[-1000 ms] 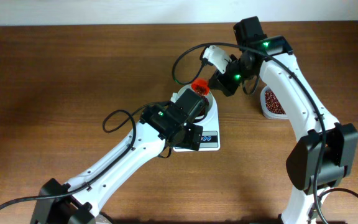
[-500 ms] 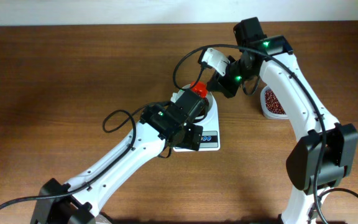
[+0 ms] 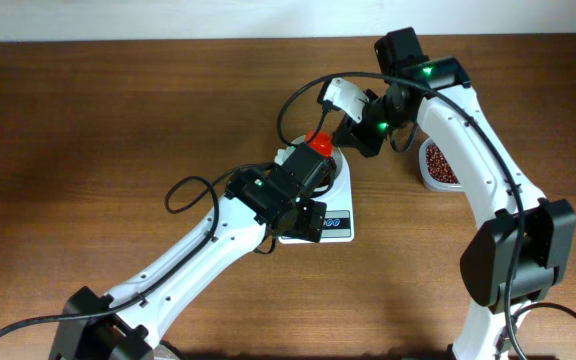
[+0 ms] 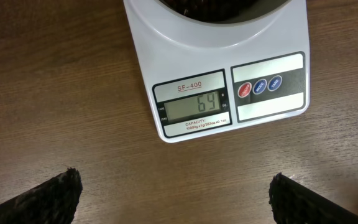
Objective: Scoop item into bowl and weigh 50g on scale
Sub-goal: 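Tip the scoop with the right gripper to pour beans into the bowl, then pull the scoop back toward the bean tub with the right gripper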
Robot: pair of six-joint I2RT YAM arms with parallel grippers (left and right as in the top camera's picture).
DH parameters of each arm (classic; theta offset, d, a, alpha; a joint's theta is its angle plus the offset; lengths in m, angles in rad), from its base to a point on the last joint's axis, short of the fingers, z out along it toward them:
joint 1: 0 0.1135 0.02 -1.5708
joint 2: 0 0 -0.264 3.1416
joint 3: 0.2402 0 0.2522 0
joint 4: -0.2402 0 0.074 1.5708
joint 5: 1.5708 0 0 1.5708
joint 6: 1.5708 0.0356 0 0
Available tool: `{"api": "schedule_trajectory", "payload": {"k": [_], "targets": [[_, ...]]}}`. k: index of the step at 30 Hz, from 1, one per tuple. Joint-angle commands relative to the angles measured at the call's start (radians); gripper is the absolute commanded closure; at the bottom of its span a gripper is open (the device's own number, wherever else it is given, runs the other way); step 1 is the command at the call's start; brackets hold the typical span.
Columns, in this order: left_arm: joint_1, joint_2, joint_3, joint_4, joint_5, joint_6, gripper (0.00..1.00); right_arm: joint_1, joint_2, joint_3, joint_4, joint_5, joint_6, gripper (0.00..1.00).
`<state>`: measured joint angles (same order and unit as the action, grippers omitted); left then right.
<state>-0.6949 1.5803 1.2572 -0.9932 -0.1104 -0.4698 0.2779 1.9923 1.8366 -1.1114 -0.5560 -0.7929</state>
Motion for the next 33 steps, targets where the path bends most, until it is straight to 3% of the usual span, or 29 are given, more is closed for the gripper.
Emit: {"api": "schedule_trajectory", "payload": {"k": [1, 7, 10, 14, 18, 25, 33], "targets": [[-0.003, -0.005, -0.01, 0.002, -0.014, -0.015, 0.01, 0.011, -0.035, 0.021, -0.01, -0.011, 0.008, 0.96], [-0.003, -0.005, -0.01, 0.001, -0.014, -0.015, 0.01, 0.009, -0.035, 0.021, 0.023, 0.029, 0.056, 0.96], [-0.003, -0.005, -0.01, 0.002, -0.014, -0.015, 0.01, -0.013, -0.035, 0.021, 0.079, 0.008, 0.254, 0.96], [-0.003, -0.005, -0.01, 0.002, -0.014, -0.015, 0.01, -0.082, -0.035, 0.021, 0.083, -0.136, 0.418, 0.96], [-0.003, -0.005, -0.01, 0.002, -0.014, -0.015, 0.01, -0.179, -0.035, 0.021, 0.076, -0.148, 0.553, 0.96], [-0.003, -0.005, -0.01, 0.001, -0.014, -0.015, 0.01, -0.333, -0.035, 0.021, 0.007, -0.134, 0.573, 0.96], [-0.003, -0.005, -0.01, 0.002, -0.014, -0.015, 0.01, -0.42, -0.035, 0.021, -0.098, 0.13, 0.603, 0.96]]}}
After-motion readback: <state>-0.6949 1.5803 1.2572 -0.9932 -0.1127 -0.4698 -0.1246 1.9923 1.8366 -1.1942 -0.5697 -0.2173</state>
